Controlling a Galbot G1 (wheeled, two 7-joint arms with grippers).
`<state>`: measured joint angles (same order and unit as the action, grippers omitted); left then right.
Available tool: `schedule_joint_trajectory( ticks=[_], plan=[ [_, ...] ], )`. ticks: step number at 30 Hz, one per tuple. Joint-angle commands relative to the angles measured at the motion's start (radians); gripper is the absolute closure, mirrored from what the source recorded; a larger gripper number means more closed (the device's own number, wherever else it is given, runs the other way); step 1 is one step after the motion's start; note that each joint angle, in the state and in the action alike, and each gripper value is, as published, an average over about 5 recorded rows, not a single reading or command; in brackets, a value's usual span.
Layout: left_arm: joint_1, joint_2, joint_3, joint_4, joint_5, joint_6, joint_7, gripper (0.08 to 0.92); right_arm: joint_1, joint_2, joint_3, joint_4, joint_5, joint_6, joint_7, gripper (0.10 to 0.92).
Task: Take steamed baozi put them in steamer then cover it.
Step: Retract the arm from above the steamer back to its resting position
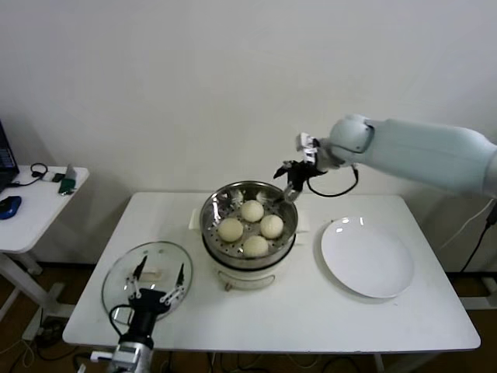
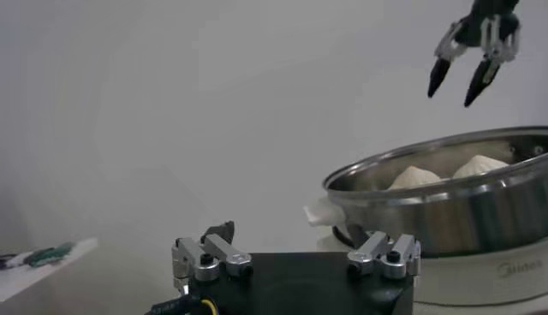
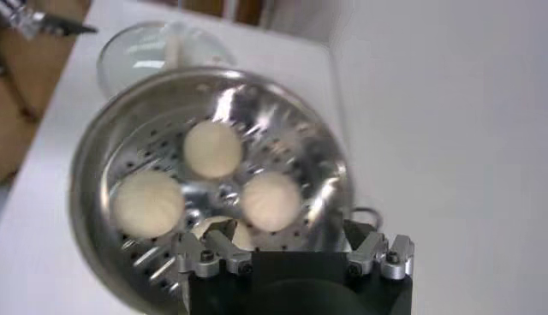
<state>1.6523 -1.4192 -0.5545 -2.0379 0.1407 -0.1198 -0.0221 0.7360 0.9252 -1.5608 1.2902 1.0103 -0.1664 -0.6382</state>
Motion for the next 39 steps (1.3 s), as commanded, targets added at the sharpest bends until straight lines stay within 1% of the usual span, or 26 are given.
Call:
schedule_joint_trajectory(
  ticks=[1, 5, 10, 15, 21, 26, 30, 35, 39],
  plan=[
    [-0.004, -0.002, -0.003, 0.002, 0.029, -0.002, -0.003, 0.177, -0.32, -0.416, 0.333, 0.213, -0.005, 0.252, 0.368, 0.202],
    [-0.012, -0.005, -0.004, 0.002, 0.061, -0.002, -0.009, 0.177, -0.644, -0.504, 0.657, 0.252, -0.055, 0.293, 0.439, 0.203],
    [-0.024, -0.011, -0.005, 0.003, 0.129, 0.005, -0.021, 0.177, -0.992, -0.529, 0.976, 0.282, -0.142, 0.341, 0.501, 0.203],
    [-0.033, -0.015, -0.014, -0.005, 0.217, 0.076, -0.044, 0.177, -1.359, -0.457, 1.379, 0.307, -0.201, 0.329, 0.545, 0.203],
    [-0.026, -0.006, -0.035, -0.017, 0.345, 0.124, -0.044, 0.177, -1.677, -0.311, 1.762, 0.329, -0.319, 0.303, 0.537, 0.203],
    [-0.024, 0.003, -0.055, -0.036, 0.541, 0.173, -0.049, 0.177, -1.87, -0.193, 1.972, 0.372, -0.383, 0.261, 0.519, 0.203],
    [-0.018, 0.014, -0.061, -0.05, 0.752, 0.207, -0.052, 0.177, -1.991, -0.112, 2.094, 0.421, -0.416, 0.226, 0.499, 0.203],
    [-0.003, 0.041, -0.058, -0.044, 1.101, 0.254, -0.009, 0.177, -2.105, -0.016, 2.182, 0.471, -0.45, 0.208, 0.468, 0.203],
    [-0.008, 0.074, -0.044, -0.01, 1.276, 0.305, 0.016, 0.177, -2.156, 0.031, 2.214, 0.477, -0.466, 0.2, 0.464, 0.203]
  ],
)
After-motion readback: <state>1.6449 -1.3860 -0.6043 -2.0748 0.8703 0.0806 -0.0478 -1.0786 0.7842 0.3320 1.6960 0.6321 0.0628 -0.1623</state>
